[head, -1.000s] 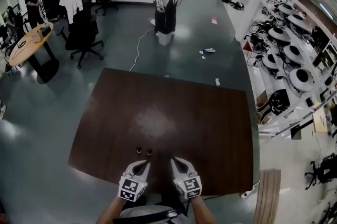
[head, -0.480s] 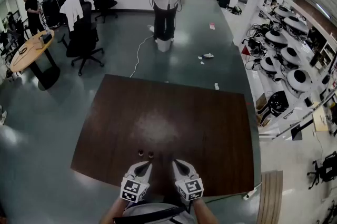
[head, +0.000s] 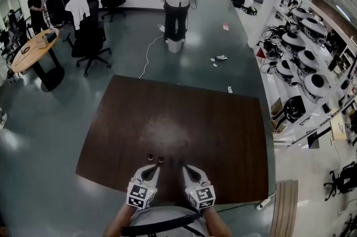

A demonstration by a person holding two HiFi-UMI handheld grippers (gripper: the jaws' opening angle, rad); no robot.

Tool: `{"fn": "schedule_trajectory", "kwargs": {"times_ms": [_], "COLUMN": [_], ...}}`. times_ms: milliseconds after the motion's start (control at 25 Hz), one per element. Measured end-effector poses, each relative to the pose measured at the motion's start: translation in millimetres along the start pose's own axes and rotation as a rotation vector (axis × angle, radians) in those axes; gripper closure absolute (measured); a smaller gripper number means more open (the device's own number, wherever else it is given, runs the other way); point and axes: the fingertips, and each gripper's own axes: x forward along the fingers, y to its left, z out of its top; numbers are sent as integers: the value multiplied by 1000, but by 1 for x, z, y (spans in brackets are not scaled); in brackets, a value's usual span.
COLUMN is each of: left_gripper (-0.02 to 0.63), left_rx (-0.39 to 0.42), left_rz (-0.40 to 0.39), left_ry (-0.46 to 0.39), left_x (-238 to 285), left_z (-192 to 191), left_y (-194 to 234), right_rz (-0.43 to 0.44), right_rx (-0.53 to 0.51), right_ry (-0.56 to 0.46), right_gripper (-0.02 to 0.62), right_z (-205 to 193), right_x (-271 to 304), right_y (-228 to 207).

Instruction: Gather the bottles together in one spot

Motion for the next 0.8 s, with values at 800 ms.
{"fn": "schedule_trajectory", "kwargs": {"times_ms": [800], "left_gripper": [606], "left_rx": [11], "left_rz": [-1], "left_ry": [6], "left_x": [-1], "left_z": [4], "left_y": [-3], "right_rz": [7], "right_rx": [11], "right_ry": [-3], "right_gripper": [594], "right_z": [0], "right_x": [0], "right_y": [2]}}
